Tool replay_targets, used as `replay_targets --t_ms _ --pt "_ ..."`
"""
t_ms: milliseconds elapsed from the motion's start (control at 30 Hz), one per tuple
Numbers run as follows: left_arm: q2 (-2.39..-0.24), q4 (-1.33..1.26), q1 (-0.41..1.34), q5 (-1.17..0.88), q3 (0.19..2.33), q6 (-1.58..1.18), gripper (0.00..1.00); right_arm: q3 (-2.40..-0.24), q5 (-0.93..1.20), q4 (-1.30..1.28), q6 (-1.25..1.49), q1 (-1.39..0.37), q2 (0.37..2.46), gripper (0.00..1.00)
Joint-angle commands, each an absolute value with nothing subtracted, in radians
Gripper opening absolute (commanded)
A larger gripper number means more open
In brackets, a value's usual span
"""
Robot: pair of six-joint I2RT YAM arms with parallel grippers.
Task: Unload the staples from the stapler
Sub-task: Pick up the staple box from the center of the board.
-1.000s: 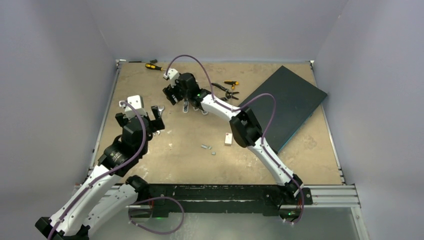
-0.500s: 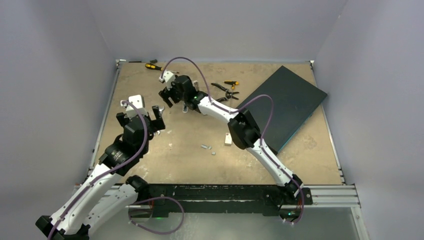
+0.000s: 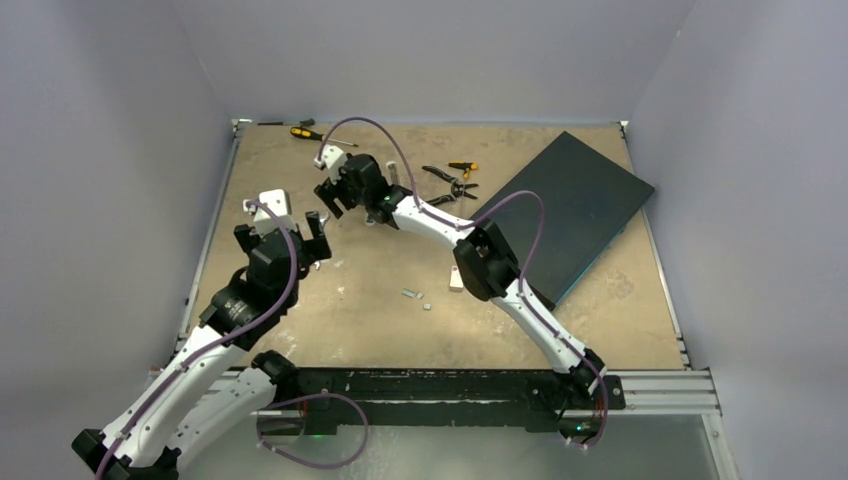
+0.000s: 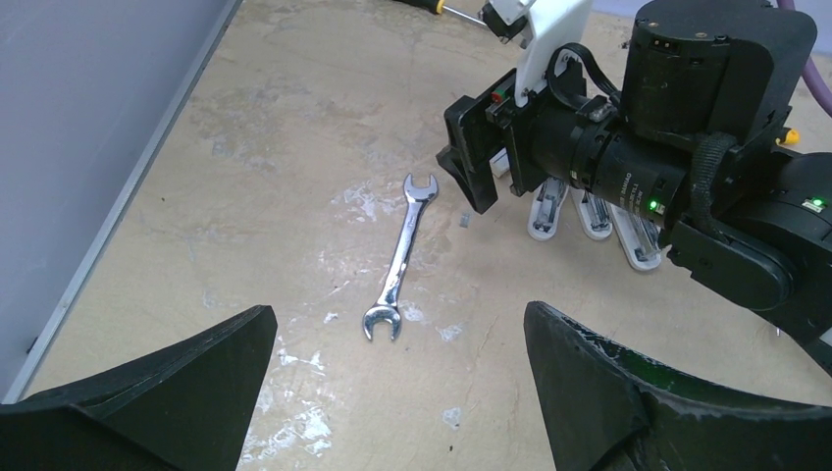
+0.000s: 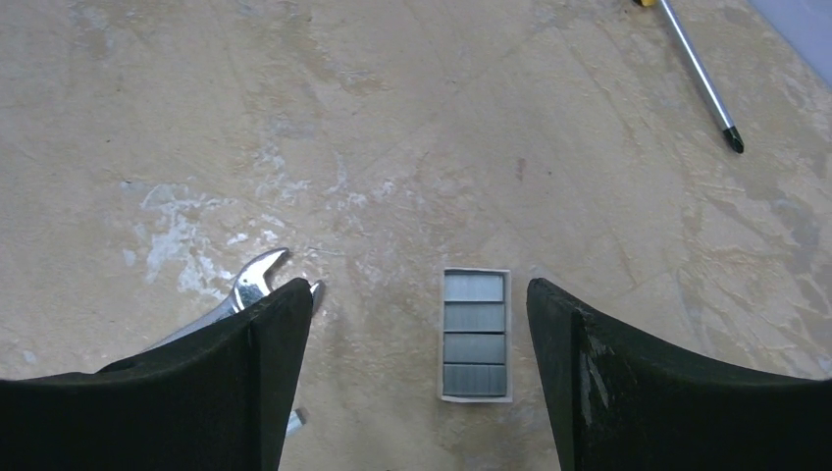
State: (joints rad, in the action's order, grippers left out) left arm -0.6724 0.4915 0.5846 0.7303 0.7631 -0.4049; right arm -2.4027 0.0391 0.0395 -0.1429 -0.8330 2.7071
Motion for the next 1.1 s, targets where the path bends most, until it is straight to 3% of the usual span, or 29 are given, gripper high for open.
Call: replay_targets --t_ms 0,700,933,1067 --pt "-0.678 0.482 0.580 0.744 0.795 -0.394 0.95 -2.405 0.004 0.044 -0.122 -0.814 2.702 0.82" --pt "-0.682 0.480 0.576 0.744 0.793 -0.391 0.95 -2.408 0.153 -0.078 -0.147 -0.790 2.750 0.80" --pt "-0.682 0.481 0.576 0.745 0.794 -0.390 0.95 -2.414 0.140 -0.087 -0.145 -0.789 2.760 0.72" --pt "-0.683 0.480 0.577 0.747 0.794 -0.389 0.95 -2.403 0.141 -0.089 -0.144 -0.787 2.754 0.60"
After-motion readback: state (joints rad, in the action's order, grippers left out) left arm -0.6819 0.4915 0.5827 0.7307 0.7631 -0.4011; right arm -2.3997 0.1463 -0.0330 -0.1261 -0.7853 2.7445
